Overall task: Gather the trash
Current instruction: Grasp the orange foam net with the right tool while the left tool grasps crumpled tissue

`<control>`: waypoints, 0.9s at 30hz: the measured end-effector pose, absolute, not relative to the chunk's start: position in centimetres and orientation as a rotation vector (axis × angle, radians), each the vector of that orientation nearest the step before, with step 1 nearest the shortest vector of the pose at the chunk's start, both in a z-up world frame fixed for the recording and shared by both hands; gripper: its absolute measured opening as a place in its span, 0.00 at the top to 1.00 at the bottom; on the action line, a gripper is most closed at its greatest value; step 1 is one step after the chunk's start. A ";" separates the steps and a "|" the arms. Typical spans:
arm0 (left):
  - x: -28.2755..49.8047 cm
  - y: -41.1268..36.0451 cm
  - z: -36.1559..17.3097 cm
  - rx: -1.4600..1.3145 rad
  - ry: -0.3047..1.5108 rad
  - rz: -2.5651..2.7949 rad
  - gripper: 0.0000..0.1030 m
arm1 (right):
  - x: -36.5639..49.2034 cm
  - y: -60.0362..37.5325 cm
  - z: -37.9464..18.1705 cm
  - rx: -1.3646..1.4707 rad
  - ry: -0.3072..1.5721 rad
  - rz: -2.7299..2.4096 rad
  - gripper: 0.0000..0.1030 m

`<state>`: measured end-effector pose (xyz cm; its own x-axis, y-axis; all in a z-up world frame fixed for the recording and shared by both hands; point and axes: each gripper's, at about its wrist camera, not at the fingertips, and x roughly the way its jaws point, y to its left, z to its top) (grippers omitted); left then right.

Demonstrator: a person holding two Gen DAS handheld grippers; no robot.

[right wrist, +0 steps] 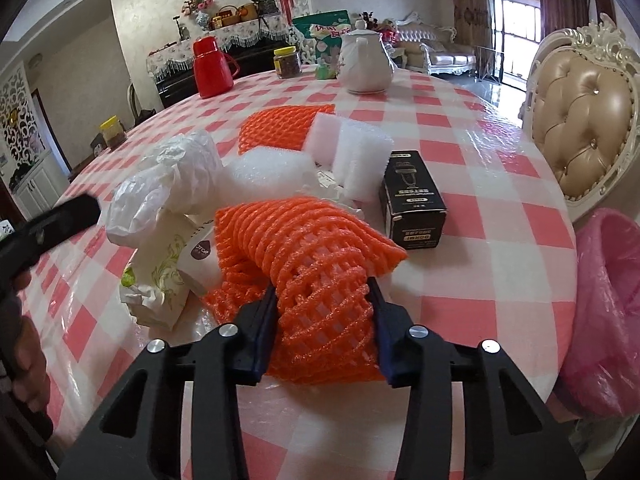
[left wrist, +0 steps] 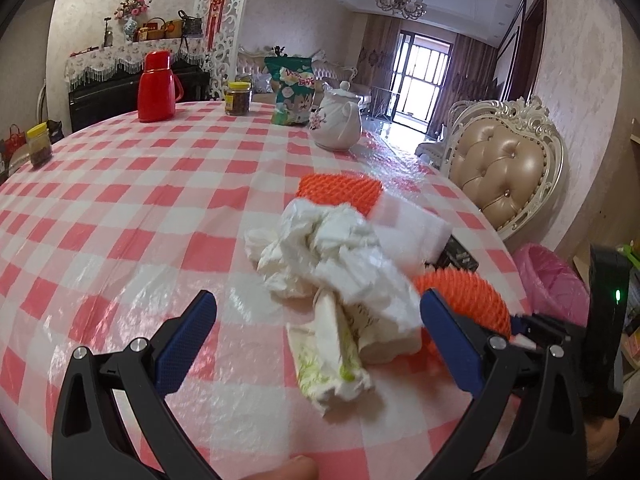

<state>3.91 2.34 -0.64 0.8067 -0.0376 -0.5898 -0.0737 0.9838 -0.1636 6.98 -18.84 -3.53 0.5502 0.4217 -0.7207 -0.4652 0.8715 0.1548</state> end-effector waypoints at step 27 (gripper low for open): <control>13.2 1.8 -3.9 -0.185 0.857 0.021 0.58 | 6.6 -25.9 0.2 0.018 0.739 0.420 0.63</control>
<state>13.23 1.84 -3.95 0.6556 -0.0562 -0.7530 -0.0924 0.9838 -0.1538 6.58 -25.93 0.24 0.6599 0.3776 -0.6496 -0.3650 0.9168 0.1622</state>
